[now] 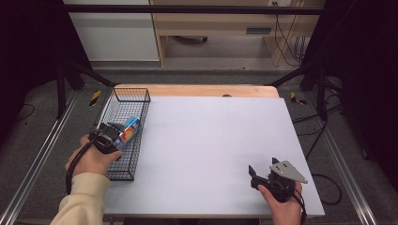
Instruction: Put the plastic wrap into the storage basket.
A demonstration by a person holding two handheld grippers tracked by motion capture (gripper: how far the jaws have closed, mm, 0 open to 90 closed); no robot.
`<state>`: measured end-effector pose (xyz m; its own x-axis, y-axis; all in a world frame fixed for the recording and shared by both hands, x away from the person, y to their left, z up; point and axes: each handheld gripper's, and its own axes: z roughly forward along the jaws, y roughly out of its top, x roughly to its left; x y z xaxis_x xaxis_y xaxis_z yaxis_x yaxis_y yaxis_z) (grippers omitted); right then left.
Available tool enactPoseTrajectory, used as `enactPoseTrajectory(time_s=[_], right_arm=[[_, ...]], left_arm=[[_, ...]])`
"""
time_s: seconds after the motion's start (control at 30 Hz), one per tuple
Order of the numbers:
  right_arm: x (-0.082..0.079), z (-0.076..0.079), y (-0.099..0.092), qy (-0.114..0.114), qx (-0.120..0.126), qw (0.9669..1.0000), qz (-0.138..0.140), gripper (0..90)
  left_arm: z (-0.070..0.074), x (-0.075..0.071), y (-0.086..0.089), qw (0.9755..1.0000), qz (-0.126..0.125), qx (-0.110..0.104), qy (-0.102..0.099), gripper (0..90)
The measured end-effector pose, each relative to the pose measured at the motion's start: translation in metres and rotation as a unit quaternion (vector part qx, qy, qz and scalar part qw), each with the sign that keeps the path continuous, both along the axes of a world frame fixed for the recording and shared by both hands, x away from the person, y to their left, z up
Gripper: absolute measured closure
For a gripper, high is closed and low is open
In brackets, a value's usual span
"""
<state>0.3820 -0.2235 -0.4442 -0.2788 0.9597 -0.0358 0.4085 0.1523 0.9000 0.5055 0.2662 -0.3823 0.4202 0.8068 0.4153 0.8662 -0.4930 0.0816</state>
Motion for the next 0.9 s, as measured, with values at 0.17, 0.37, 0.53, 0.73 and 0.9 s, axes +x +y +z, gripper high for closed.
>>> enactPoseTrajectory(time_s=[0.17,0.37,0.53,0.73,0.9], right_arm=[[0.000,0.000,0.000,0.000,0.000,1.0000,0.001,14.3],[0.000,0.000,0.000,0.000,0.001,1.0000,0.001,14.3],[0.000,0.000,0.000,0.002,0.001,1.0000,0.003,14.1],[0.000,0.000,-0.001,0.002,0.001,1.0000,0.002,14.0],[0.000,0.000,0.000,0.001,0.001,1.0000,0.001,13.8]], left_arm=[[0.001,0.001,0.000,1.0000,0.002,0.002,0.006,31.9],[0.001,0.001,0.001,1.0000,0.004,-0.002,0.007,31.8],[0.001,0.000,0.002,1.0000,0.004,-0.004,0.004,31.5],[0.012,-0.011,0.003,0.9987,0.007,-0.017,-0.047,19.6],[0.029,-0.028,-0.002,0.9911,-0.011,-0.066,-0.115,13.2]])
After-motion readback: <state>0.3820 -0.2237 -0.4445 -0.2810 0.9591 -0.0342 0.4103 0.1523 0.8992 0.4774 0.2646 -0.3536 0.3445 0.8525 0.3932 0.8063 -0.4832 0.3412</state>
